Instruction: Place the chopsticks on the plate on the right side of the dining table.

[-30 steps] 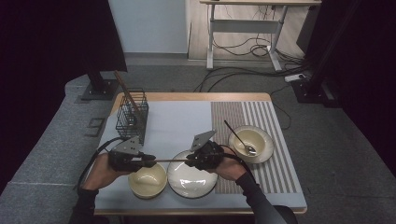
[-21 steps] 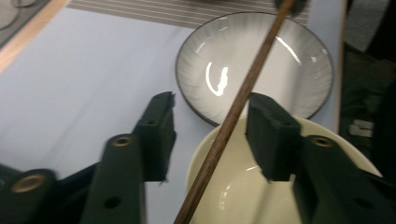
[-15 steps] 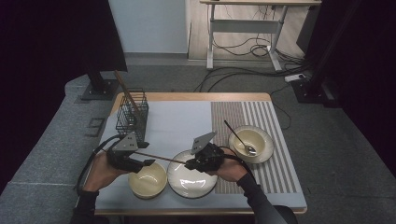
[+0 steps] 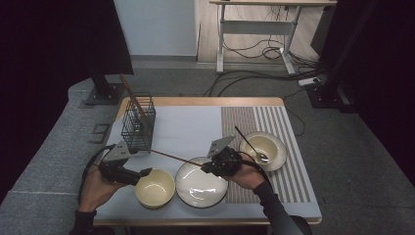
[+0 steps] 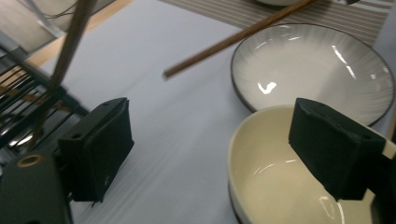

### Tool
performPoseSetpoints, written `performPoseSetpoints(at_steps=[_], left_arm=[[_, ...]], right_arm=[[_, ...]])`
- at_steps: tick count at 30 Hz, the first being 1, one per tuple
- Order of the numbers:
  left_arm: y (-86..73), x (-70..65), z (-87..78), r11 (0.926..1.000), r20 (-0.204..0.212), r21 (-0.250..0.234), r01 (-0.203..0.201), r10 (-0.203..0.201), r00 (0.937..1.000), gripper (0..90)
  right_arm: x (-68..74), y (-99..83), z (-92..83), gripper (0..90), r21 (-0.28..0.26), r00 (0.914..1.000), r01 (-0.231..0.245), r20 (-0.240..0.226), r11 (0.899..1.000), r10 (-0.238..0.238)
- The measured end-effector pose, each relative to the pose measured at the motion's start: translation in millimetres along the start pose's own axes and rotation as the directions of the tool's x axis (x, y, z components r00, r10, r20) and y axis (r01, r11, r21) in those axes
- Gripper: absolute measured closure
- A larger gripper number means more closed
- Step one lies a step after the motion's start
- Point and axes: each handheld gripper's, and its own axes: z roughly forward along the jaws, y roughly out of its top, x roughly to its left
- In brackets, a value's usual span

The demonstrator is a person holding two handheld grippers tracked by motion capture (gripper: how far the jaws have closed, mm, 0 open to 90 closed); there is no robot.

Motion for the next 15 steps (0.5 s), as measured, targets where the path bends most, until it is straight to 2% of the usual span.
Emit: performPoseSetpoints(at_steps=[5, 8, 15], left_arm=[[-16.0, 8.0, -5.6, 0.9982, -0.049, -0.006, 0.06, -0.061, 0.997, 3.8], [-25.4, 12.9, -8.3, 0.996, -0.079, -0.006, 0.089, -0.089, 0.9928, 0.5], [-41.6, 19.9, -13.8, 0.9908, -0.115, -0.024, 0.133, -0.135, 0.9841, 0.1]], right_arm=[[-4.9, -4.9, -8.2, 83.8, -0.009, 0.9991, -0.03, 0.029, 1.0, 0.03], [-7.3, -7.9, -12.3, 83.8, -0.012, 0.9982, -0.041, 0.043, 0.999, 0.042], [-13.5, -15.3, -23.3, 83.8, -0.021, 0.9934, -0.073, 0.087, 0.997, 0.075]])
